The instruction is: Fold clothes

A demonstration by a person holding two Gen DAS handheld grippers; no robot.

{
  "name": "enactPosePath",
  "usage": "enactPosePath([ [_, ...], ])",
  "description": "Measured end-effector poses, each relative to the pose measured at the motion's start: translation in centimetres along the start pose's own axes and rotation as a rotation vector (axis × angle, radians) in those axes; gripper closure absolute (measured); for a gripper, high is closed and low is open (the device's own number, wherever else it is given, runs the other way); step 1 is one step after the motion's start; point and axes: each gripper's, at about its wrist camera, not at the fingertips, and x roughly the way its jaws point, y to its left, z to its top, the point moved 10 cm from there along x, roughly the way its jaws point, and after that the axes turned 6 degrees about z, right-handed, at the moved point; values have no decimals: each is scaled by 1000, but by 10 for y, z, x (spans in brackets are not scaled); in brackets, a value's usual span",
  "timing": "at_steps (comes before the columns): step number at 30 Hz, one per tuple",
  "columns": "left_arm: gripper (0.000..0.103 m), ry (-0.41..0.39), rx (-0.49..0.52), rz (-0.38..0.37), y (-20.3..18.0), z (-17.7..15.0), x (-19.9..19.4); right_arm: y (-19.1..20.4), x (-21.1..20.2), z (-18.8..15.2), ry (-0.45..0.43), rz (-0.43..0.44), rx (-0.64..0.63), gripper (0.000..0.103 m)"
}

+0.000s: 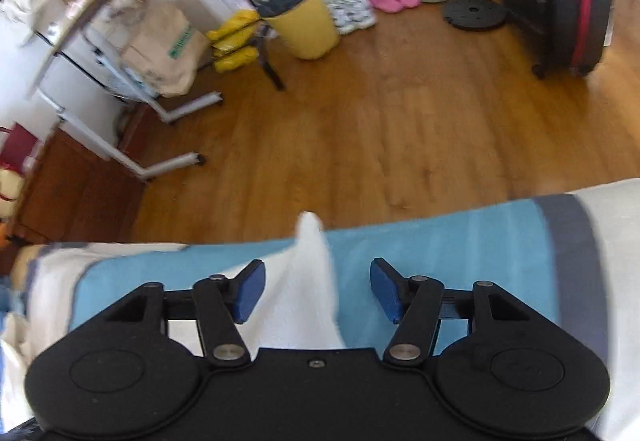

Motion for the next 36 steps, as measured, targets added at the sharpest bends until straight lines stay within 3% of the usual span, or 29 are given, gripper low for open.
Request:
enactPosePath([
  [1, 44, -9, 55, 48, -3, -3, -1, 2, 1, -3, -3, -5, -30, 91],
  [2, 47, -24, 95, 74, -5, -5, -4, 5, 2, -7, -5, -10, -61, 93],
  [3, 60, -38, 105, 68, -8, -6, -8, 8, 2, -9, -12, -19, -98, 94],
  [7, 97, -45, 35, 32, -10, -8, -19, 22, -17, -15, -55, -40, -203, 96],
  [12, 99, -58, -153, -18, -2, -8, -33, 33, -55, -19, -110, 13, -177, 97],
  [16, 99, -60, -253, -56, -17, -17, -62, 47, -96, -34, -88, 57, -206, 98],
  [21, 99, -184, -196, -119, -59, -25, -132, 70, -163, -66, -119, 143, -236, 98],
  [25, 99, -234, -204, -188, -69, -61, -198, 81, -218, -101, -167, 169, -293, 98],
  [29, 99, -275, -132, -172, -69, -117, -254, 73, -267, -142, -181, 95, -312, 98],
  [32, 99, -299, 42, -118, -85, -157, -284, 48, -301, -182, -121, -26, -262, 98],
  [35, 99, -339, 95, -134, -93, -194, -315, 25, -330, -218, -131, 17, -180, 98],
  [36, 99, -341, 64, -155, -92, -206, -325, 14, -336, -228, -135, 19, -146, 97],
])
